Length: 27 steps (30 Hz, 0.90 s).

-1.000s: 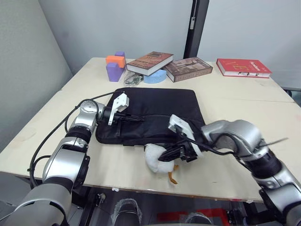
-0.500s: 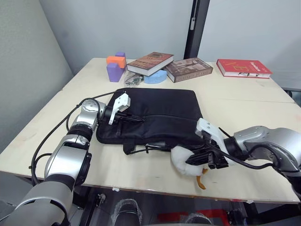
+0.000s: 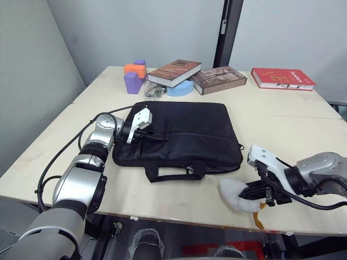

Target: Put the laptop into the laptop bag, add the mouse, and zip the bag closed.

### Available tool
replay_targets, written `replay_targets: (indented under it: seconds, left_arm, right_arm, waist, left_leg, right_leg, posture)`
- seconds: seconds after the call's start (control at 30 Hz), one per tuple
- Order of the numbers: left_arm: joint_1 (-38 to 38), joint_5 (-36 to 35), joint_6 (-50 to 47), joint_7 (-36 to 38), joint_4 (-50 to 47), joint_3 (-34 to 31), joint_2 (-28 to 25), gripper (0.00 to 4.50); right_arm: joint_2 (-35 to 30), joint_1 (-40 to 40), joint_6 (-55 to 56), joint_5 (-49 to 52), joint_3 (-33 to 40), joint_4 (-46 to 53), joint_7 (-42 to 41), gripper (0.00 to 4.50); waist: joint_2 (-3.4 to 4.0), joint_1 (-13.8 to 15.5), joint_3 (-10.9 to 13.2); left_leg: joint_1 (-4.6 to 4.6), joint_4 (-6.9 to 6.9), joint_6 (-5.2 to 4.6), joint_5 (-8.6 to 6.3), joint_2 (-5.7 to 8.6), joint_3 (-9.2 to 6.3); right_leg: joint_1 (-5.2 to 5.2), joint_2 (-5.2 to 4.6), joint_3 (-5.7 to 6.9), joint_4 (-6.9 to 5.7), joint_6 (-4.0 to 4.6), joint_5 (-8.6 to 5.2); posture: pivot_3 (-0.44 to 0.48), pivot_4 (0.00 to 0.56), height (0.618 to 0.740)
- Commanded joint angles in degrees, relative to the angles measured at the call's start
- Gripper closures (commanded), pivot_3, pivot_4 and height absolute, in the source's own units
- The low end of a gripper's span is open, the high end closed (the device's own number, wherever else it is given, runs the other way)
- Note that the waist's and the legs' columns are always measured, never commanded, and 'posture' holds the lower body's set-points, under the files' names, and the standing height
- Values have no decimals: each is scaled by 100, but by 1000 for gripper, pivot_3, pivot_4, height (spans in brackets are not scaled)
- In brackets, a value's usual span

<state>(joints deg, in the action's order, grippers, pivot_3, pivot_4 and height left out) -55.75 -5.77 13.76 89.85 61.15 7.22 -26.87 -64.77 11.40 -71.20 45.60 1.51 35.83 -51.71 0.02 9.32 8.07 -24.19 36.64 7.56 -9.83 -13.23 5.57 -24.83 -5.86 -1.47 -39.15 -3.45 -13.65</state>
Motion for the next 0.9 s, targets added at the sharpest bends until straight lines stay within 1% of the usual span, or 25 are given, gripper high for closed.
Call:
replay_targets:
  seconds: [0.03,0.23,0.4,0.53,0.7,0.8,0.9]
  left_arm:
    - [104,343,140,153,104,238,-5,4500]
    - [174,515,416,145,163,334,-16,4500]
    - [231,532,515,157,137,352,31,4500]
    - [273,545,569,165,122,370,37,4500]
    - [392,667,795,232,106,504,24,4500]
    - [448,696,928,263,86,597,18,4500]
    - [483,687,1016,265,66,661,31,4500]
  right_arm:
    - [-332,-240,225,-147,438,-175,-110,4458]
    - [-749,-698,607,-357,797,-370,-319,4458]
    - [-1054,-1209,1043,-780,1054,-735,-510,4458]
    - [-1162,-1429,1302,-1030,1196,-996,-642,4458]
    - [-1272,-1646,1834,-1654,1217,-1505,-594,4458]
    - [-1143,-1414,1998,-1863,1177,-1888,-412,4458]
    - [-1015,-1071,2236,-2236,954,-2221,-75,4458]
  waist:
    - [0,-1,0]
    - [1,-6,-1]
    - [0,2,-2]
    - [1,-6,-3]
    - [3,-2,-4]
    - [7,-9,-10]
    - [23,-18,-20]
  left_leg:
    - [0,0,-1,0,0,0]
    - [4,0,-5,-1,0,4]
    - [3,0,-12,-2,1,9]
    - [4,0,-18,-2,5,14]
    - [4,1,-23,-3,6,16]
    - [5,1,-28,-3,9,22]
    - [8,1,-29,-3,9,29]
  right_leg:
    - [0,0,0,0,0,0]
    - [2,-1,-3,0,0,0]
    - [1,-3,-6,2,1,0]
    - [0,-8,-9,2,1,0]
    - [0,-10,-10,3,1,-1]
    - [0,-13,-14,6,2,-1]
    - [1,-13,-19,5,2,-1]
  posture:
    - [0,150,707]
    - [0,150,707]
    - [0,150,707]
    - [0,150,707]
    - [0,150,707]
    - [0,150,707]
    - [0,150,707]
